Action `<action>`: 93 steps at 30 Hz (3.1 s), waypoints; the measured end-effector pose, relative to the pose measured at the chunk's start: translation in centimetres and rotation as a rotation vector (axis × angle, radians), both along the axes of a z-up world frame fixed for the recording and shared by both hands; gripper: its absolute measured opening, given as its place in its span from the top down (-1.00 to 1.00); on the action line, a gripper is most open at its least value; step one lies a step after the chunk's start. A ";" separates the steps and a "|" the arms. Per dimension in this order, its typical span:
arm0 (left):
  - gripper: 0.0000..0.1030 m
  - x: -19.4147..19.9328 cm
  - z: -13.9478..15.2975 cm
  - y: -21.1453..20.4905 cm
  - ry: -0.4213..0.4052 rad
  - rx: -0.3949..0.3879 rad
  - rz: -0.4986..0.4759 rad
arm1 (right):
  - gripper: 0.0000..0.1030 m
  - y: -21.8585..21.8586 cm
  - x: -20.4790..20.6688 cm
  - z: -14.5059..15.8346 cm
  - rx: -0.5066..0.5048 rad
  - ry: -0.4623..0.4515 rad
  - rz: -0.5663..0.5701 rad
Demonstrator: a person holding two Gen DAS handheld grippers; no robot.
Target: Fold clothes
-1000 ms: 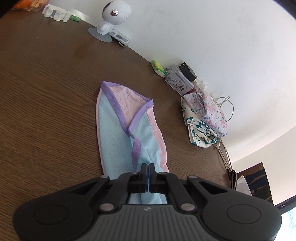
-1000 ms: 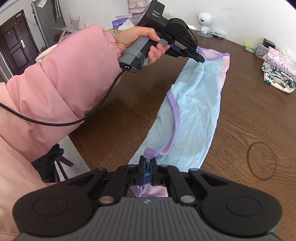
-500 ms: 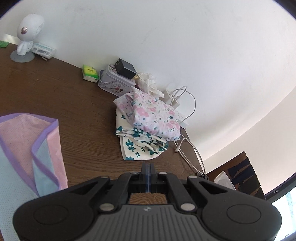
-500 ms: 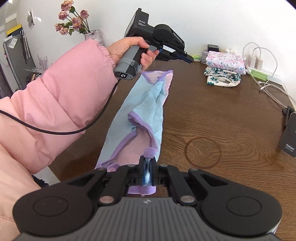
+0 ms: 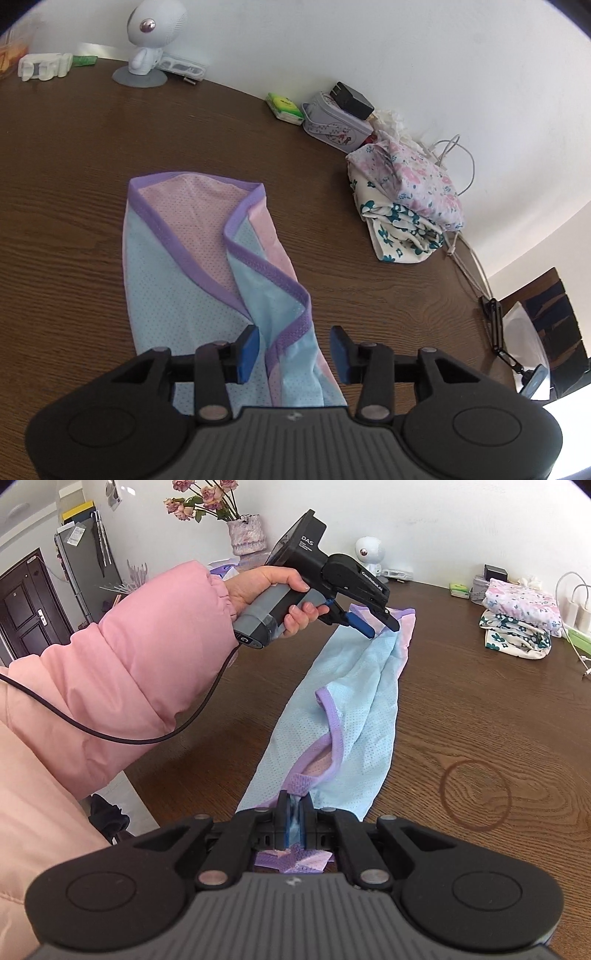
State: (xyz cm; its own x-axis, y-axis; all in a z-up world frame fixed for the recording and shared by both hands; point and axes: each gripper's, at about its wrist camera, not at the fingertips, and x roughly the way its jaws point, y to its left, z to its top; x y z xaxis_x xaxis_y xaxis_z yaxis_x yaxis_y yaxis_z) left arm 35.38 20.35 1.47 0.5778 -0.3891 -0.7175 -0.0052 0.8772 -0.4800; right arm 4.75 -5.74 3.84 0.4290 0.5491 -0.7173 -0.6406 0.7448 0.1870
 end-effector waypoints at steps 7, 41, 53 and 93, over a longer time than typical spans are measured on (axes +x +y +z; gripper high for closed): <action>0.94 -0.3 0.3 -0.1 -0.030 0.024 0.022 | 0.93 0.8 -0.7 1.1 -0.023 -0.026 0.024; 0.21 -3.2 -0.9 4.4 -0.015 0.014 0.108 | 0.50 4.0 -0.5 -3.5 -0.050 0.117 0.214; 0.23 -15.1 1.1 3.1 -0.125 0.003 -0.078 | -0.09 -1.2 1.1 -2.8 0.133 0.080 0.061; 0.24 -20.8 -1.5 0.4 -0.105 0.055 -0.042 | -0.14 -1.1 1.1 -6.3 0.234 0.159 0.058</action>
State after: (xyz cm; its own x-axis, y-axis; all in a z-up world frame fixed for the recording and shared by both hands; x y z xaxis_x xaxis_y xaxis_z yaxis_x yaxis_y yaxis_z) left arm 14.55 20.79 -0.07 0.6347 -0.3760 -0.6751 0.0795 0.9008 -0.4270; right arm 5.86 -6.88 -2.50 0.2841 0.7279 -0.6241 -0.6298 0.6325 0.4509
